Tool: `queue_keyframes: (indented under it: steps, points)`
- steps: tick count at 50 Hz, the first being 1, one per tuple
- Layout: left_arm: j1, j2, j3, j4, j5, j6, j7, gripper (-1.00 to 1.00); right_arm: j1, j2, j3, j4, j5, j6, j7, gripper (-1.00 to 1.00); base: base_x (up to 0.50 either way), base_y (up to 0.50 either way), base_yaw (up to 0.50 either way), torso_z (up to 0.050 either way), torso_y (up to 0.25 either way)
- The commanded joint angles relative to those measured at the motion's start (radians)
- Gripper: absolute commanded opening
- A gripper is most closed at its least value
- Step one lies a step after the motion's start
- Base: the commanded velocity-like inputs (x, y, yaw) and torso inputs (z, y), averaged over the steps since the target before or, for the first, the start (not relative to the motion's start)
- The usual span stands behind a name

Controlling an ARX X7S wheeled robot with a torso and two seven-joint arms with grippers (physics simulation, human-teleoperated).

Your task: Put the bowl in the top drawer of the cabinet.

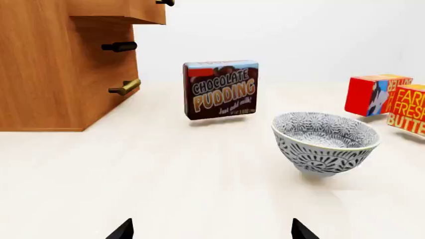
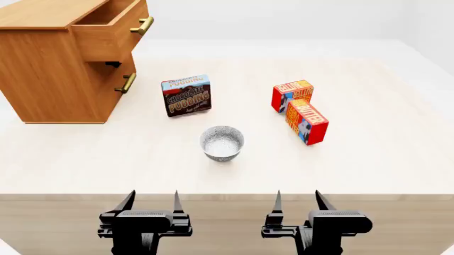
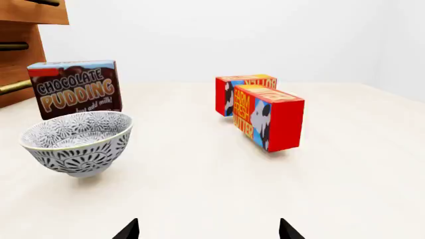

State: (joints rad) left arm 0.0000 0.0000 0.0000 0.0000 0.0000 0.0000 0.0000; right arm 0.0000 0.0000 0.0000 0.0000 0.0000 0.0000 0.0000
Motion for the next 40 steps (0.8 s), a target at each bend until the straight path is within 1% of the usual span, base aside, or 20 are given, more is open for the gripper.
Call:
queue_keyframes:
  steps: [1,10,14,18,22,25,30,34,40]
  points:
    - [0.001,-0.015,0.018,0.003,-0.014,-0.008,-0.021,1.0,-0.001,0.015,-0.018,-0.001,0.02,-0.003,0.018,1.0,0.0,0.0,0.0,0.0,0.0]
    - [0.033,-0.046,0.068,0.053,-0.034,-0.026,-0.038,1.0,0.004,0.043,-0.042,-0.007,0.043,0.015,0.068,1.0,0.0,0.06,0.0,0.0,0.0]
    - [0.036,-0.055,0.081,0.07,-0.045,-0.038,-0.039,1.0,0.011,0.052,-0.056,-0.018,0.043,0.031,0.079,1.0,0.09,0.5,0.0,0.0,0.0]
    - [0.04,-0.057,0.084,0.072,-0.032,0.004,-0.07,1.0,0.012,0.062,-0.066,-0.037,0.038,0.044,0.092,1.0,0.14,0.5,0.0,0.0,0.0]
    - [0.04,-0.06,0.094,0.063,-0.021,0.048,-0.09,1.0,0.012,0.073,-0.073,-0.053,0.027,0.062,0.107,1.0,0.14,0.5,0.0,0.033,0.0]
    - [0.025,-0.062,0.103,0.061,-0.012,0.04,-0.103,1.0,0.022,0.077,-0.07,-0.065,0.031,0.093,0.119,1.0,0.17,0.5,0.0,0.05,0.0]
    - [-0.038,-0.077,0.107,0.109,-0.036,-0.095,-0.093,1.0,0.052,0.091,-0.066,-0.087,0.07,0.175,0.102,1.0,0.11,0.14,0.0,0.05,0.0]
    - [-0.107,-0.09,0.109,0.174,-0.044,-0.217,-0.093,1.0,0.088,0.11,-0.074,-0.143,0.073,0.282,0.102,1.0,0.0,0.0,0.0,0.05,0.0]
    - [-0.227,-0.108,0.123,0.275,-0.008,-0.386,-0.119,1.0,0.172,0.143,-0.092,-0.25,0.069,0.488,0.1,1.0,0.0,0.0,0.0,0.05,0.0]
